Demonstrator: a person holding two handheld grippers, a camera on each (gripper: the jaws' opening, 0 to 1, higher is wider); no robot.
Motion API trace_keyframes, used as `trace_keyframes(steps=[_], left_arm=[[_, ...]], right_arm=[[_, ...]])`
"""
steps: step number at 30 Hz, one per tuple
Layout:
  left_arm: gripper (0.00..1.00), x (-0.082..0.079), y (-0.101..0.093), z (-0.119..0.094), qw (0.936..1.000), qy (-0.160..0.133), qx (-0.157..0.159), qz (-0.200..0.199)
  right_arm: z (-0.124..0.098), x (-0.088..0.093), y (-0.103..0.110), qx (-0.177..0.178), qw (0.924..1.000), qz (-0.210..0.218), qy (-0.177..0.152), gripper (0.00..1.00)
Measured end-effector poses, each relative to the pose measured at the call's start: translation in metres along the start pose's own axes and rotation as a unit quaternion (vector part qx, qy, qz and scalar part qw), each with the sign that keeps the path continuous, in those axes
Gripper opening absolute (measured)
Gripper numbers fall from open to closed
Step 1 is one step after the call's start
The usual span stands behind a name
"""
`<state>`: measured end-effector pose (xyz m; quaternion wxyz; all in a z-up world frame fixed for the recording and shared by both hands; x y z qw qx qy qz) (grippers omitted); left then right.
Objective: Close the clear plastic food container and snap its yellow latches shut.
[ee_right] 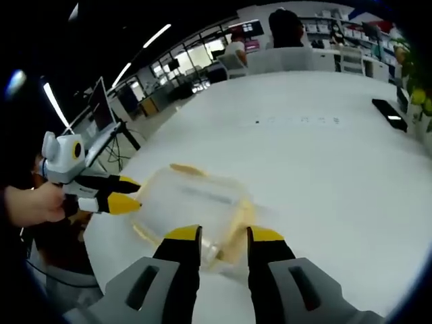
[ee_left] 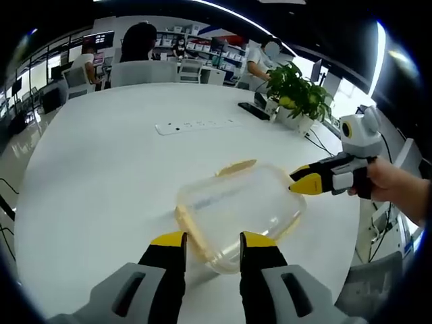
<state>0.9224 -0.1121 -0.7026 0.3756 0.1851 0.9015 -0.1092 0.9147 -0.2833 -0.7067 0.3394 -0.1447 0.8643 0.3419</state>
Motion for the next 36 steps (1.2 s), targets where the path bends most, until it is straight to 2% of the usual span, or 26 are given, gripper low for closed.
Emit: trace_keyframes(steps=[7,13,27,31,34,35,36], left_arm=[[0.23,0.0015,-0.0009,-0.0006,0.9994,0.008,-0.013,-0.031],[0.22,0.0019,-0.0024,-0.0013,0.9990,0.007,-0.023,-0.037],[0.18,0.0023,-0.0012,0.0024,0.9968,0.020,-0.034,-0.069],[0.17,0.0016,-0.0014,0.0061,0.9960,0.030,-0.030,-0.079],[0.16,0.0000,0.0017,-0.0016,0.9956,0.034,-0.026,-0.083],[0.16,0.0033,0.0012,-0.0017,0.9894,0.048,-0.014,-0.136],[0.16,0.0043,0.0026,-0.0028,0.9869,0.050,-0.003,-0.154]], right_arm=[[0.0002,0.0017,-0.0006,0.002,0.9991,0.033,-0.025,0.24],[0.0002,0.0042,0.0005,0.005,0.9967,0.070,-0.041,0.23],[-0.0006,0.0048,0.0031,0.024,0.9939,0.095,-0.050,0.20],[-0.0002,0.0050,0.0022,0.021,0.9942,0.098,-0.040,0.18],[0.0070,0.0088,-0.0004,0.025,0.9948,0.093,-0.034,0.18],[0.0075,0.0085,-0.0012,0.027,0.9943,0.097,-0.036,0.17],[0.0077,0.0085,-0.0009,0.028,0.9936,0.102,-0.039,0.17]])
Point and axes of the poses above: the point that each gripper's makers call its tool centre point, and the gripper's own axes: z roughly forward along the fingers, y roughly to its left, x roughly out of its underside, the point moved 2 cm from there along -z, roughly backward along the fingers, and after that the axes turned 13 degrees about -x, right-handed, at the moved point
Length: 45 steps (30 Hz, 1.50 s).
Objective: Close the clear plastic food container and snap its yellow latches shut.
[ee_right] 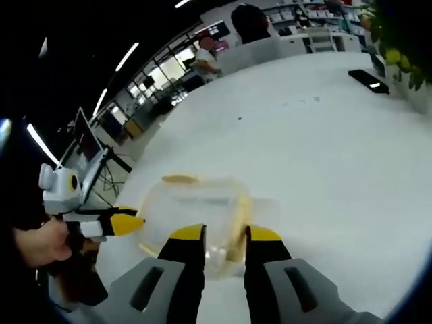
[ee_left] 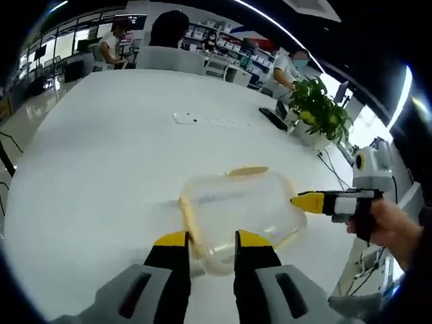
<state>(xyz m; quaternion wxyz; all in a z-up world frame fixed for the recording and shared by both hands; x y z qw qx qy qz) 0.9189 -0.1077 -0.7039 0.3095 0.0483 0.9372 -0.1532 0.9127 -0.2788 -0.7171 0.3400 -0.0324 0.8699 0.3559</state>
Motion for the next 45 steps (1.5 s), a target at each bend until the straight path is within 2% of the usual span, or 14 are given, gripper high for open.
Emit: trace_keyframes(steps=[4,11,15,16,17,22,24,27,31,35,39,43,45], left_arm=[[0.16,0.001,0.002,-0.004,0.9998,-0.004,0.000,0.020],[0.18,0.000,0.004,-0.001,0.9998,-0.001,0.007,0.017],[0.20,-0.002,0.006,0.001,0.9995,0.005,0.025,0.016],[0.21,-0.003,0.006,0.001,0.9993,0.002,0.028,0.025],[0.21,-0.005,0.005,0.002,0.9980,-0.009,0.030,0.056],[0.20,-0.011,0.004,0.002,0.9909,-0.021,0.027,0.131],[0.19,-0.015,0.003,0.002,0.9875,-0.027,0.027,0.153],[0.19,-0.019,0.001,0.001,0.9858,-0.032,0.030,0.162],[0.19,-0.030,-0.008,-0.001,0.9784,-0.050,0.044,0.196],[0.20,-0.035,-0.017,0.001,0.9685,-0.056,0.053,0.237],[0.20,-0.040,-0.026,0.001,0.9568,-0.068,0.060,0.276],[0.20,-0.041,-0.036,0.000,0.9490,-0.071,0.072,0.299],[0.20,-0.039,-0.041,0.001,0.9394,-0.070,0.081,0.326]], right_arm=[[-0.001,0.001,0.001,0.000,1.0000,-0.003,-0.006,0.18],[-0.001,-0.002,0.002,-0.007,1.0000,-0.005,-0.003,0.19],[-0.002,-0.003,0.002,-0.018,0.9998,-0.005,0.001,0.21],[-0.003,-0.003,0.002,-0.020,0.9998,-0.005,0.001,0.22],[-0.003,-0.003,0.003,-0.022,0.9997,-0.007,0.000,0.22],[-0.003,-0.006,0.006,-0.019,0.9992,-0.035,-0.005,0.22],[-0.004,-0.011,0.006,-0.019,0.9991,-0.035,-0.016,0.22],[-0.006,-0.016,0.007,-0.017,0.9988,-0.040,-0.021,0.19],[-0.006,-0.022,0.010,-0.017,0.9984,-0.049,-0.023,0.19],[-0.007,-0.031,0.015,-0.015,0.9951,-0.095,-0.023,0.15],[-0.004,-0.037,0.022,-0.027,0.9928,-0.115,-0.020,0.15],[0.002,-0.037,0.028,-0.042,0.9909,-0.127,-0.011,0.15],[0.004,-0.034,0.029,-0.047,0.9894,-0.137,-0.003,0.14]])
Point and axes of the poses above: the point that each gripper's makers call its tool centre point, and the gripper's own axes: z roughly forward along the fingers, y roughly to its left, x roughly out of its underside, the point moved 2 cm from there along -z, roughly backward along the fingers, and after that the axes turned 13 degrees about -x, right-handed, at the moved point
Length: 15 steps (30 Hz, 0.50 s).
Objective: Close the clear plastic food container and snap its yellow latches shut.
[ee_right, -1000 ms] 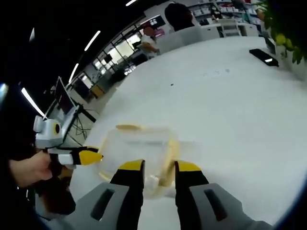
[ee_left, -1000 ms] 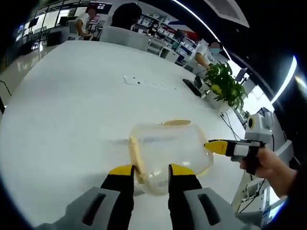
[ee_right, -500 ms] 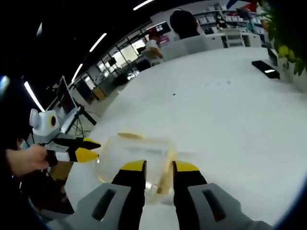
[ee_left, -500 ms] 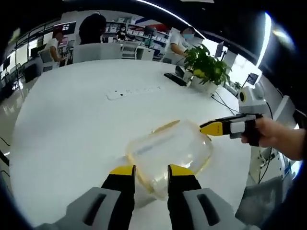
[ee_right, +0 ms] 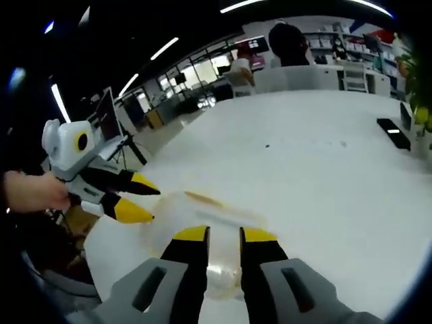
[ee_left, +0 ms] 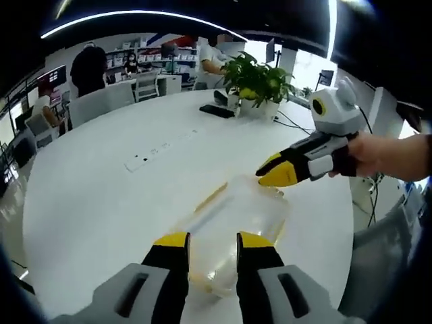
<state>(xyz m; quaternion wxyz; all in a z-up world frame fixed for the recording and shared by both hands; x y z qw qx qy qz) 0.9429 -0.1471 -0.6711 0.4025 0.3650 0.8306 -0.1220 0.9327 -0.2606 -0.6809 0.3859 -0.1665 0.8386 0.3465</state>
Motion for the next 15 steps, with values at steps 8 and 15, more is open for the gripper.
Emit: trace_keyframes(steps=[8,15], left_arm=[[0.20,-0.003,-0.019,0.006,0.9960,0.000,0.028,0.085],[0.20,-0.005,-0.025,0.011,0.9938,-0.002,0.039,0.104]], right_arm=[[0.008,0.008,0.003,-0.016,0.9990,-0.032,0.027,0.14],[0.012,0.008,0.004,-0.023,0.9975,-0.056,0.036,0.14]])
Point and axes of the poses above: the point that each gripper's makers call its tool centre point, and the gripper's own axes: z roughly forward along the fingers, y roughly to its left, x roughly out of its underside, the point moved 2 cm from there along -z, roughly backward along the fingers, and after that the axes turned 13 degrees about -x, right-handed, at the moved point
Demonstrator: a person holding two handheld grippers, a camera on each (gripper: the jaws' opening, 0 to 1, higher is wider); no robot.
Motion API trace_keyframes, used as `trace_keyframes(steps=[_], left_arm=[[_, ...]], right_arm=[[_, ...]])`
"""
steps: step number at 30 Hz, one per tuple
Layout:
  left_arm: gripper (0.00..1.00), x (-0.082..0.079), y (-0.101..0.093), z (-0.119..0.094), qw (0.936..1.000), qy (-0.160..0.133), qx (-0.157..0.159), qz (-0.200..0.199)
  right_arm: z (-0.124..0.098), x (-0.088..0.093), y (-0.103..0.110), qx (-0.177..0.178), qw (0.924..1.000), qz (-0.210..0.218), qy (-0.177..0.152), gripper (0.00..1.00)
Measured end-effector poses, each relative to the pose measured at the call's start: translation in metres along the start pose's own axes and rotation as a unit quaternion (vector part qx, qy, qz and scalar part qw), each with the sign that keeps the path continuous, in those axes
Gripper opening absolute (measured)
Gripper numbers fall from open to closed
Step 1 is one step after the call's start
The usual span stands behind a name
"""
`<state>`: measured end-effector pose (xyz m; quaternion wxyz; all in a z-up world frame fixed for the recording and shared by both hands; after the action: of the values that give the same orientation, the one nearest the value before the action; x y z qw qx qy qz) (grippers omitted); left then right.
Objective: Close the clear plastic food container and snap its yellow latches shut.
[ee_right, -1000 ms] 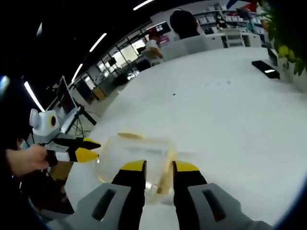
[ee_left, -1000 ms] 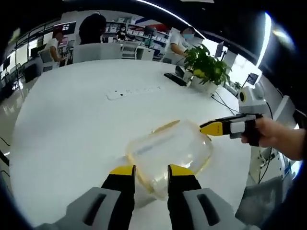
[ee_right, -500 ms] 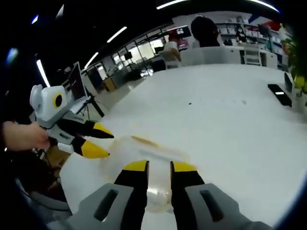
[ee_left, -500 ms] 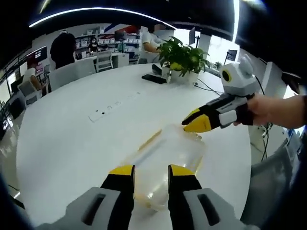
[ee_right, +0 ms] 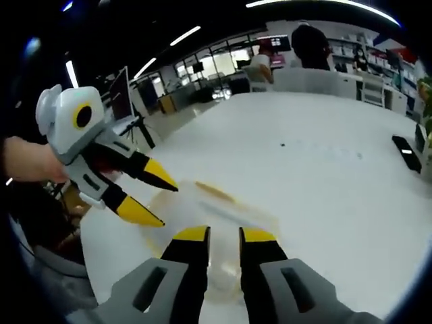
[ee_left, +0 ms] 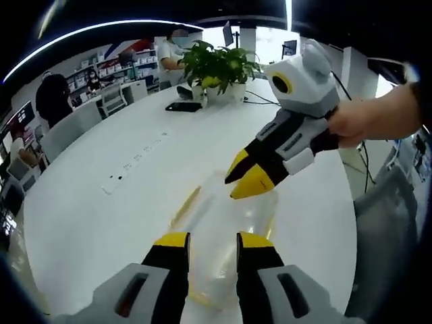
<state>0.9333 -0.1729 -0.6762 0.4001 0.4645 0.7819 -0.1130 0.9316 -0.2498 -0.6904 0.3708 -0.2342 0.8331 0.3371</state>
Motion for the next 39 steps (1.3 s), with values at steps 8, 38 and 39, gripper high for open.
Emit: trace_keyframes(steps=[8,38,39], left_arm=[[0.19,0.000,-0.007,0.005,0.9996,-0.001,0.015,0.024],[0.19,-0.005,-0.024,0.008,0.9973,-0.017,0.023,0.068],[0.19,-0.005,-0.025,0.008,0.9975,-0.018,0.024,0.064]], right_arm=[[0.007,-0.001,0.001,-0.003,0.9994,-0.029,0.017,0.14],[0.033,-0.015,0.008,-0.024,0.9958,-0.082,0.032,0.13],[0.034,-0.015,0.008,-0.024,0.9959,-0.082,0.032,0.14]])
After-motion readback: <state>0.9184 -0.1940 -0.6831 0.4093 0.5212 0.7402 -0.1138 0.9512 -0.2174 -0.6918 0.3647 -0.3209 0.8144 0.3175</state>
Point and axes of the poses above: the point that each gripper's makers call its tool centre point, and the gripper's own axes: z roughly forward along the fingers, y roughly to its left, x roughly out of its underside, the point moved 2 cm from there along -z, roughly backward along the fingers, and after that the axes turned 13 degrees about -x, right-handed, at the moved point
